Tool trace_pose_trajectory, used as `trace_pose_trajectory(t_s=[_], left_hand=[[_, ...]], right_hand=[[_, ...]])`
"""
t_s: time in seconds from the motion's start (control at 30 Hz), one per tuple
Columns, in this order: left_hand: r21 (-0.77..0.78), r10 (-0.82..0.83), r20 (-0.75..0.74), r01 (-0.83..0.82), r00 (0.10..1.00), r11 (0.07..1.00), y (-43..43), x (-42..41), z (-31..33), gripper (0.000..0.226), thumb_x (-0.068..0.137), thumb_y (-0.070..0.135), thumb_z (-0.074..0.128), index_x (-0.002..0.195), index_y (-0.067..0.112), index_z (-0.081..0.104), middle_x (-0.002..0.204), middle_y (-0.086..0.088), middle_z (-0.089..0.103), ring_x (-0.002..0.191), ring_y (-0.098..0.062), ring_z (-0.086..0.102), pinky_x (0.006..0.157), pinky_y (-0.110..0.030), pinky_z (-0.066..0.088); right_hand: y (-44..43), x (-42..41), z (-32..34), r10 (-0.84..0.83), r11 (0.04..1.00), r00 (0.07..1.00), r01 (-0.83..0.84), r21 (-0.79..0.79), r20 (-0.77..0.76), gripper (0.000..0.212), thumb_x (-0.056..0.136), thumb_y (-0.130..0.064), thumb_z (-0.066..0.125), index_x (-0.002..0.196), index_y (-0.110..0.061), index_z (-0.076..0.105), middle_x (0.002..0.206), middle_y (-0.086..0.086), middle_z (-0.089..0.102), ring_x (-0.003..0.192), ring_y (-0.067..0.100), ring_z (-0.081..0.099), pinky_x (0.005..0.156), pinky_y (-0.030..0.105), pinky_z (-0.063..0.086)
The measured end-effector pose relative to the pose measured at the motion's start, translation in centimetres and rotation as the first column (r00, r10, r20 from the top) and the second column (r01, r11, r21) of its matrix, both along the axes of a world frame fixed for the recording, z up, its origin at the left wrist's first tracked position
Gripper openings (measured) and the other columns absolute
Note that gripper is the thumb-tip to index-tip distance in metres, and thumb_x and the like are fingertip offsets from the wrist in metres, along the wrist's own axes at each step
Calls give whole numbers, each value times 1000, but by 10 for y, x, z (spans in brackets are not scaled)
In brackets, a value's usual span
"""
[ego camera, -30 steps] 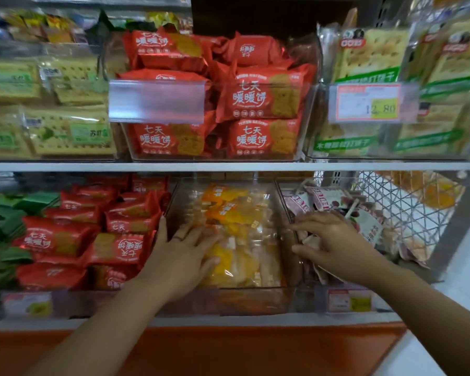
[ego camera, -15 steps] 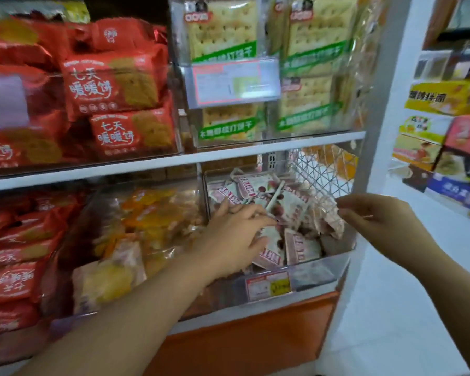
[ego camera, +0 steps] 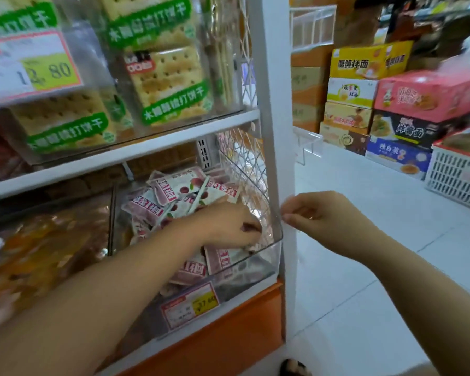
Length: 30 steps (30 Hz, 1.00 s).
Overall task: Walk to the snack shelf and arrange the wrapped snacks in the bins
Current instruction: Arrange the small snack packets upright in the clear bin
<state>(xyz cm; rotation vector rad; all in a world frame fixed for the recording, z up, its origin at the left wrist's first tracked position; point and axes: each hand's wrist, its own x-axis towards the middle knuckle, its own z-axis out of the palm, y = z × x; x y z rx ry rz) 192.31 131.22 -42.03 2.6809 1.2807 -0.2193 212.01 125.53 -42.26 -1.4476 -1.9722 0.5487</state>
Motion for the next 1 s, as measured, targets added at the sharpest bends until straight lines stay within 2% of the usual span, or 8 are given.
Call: trace_pose_trajectory(t_s=[0.1,0.23,0.37,0.47,0.57,0.7,0.83,1.0], left_hand=[[21,-7,-175,11,984,1000,-4,-12,2,32,90,42,44,119,38,57,103,10,52,101,-12,50,114,-48,17],[16,-29,-259,34,965,999,-16,-25,7,37,94,45,38,130,40,48,125,11,46,118,-8,46,116,-51,-6],[31,-45,-279,56,959,998,-27,-39,7,36,96,45,34,130,42,47,127,13,45,118,-9,47,117,-50,2],[54,-42,-231,56,972,997,-35,-50,7,36,99,41,34,132,41,47,132,16,43,124,-10,39,114,-36,14],[33,14,16,-15,1000,999,-45,-64,9,34,99,31,40,129,40,52,133,22,47,120,1,40,102,-21,29],[98,96,256,-125,962,987,-63,-97,16,29,96,24,48,120,36,61,116,26,53,108,11,45,90,-3,30],[281,156,312,-248,937,927,-80,-143,16,33,91,45,42,111,34,67,107,26,57,102,4,51,92,-23,41],[314,244,295,-335,924,888,-113,-175,13,35,86,32,43,112,32,66,114,17,62,112,-5,53,101,-32,37]], right_hand=[[-2,-1,-5,142,986,985,-131,-102,101,13,88,-30,60,95,-27,69,91,-15,68,80,-5,60,74,12,50],[-3,1,-7,161,979,980,-144,-144,117,16,89,-31,58,99,-25,69,95,-15,67,81,-6,60,74,13,51],[-5,-2,-5,149,981,981,-131,-140,126,16,89,-32,58,99,-27,69,93,-16,66,79,-6,59,72,12,50],[-8,-6,1,104,990,985,-89,-106,136,18,88,-34,58,101,-26,68,92,-14,66,78,-3,60,77,17,51],[-11,-19,9,80,996,984,-73,-51,157,17,89,-34,58,102,-28,68,91,-15,66,79,-1,62,81,21,53],[-11,-51,15,182,983,970,-184,-7,164,18,90,-27,58,104,-26,69,94,-15,66,77,-6,58,78,10,48],[-4,-97,17,295,950,934,-310,47,203,24,89,-26,58,112,-26,66,109,-10,67,82,-3,56,73,6,41],[5,-167,11,433,877,840,-476,64,327,41,89,-33,58,130,-28,53,134,-4,51,122,15,43,102,28,33]])
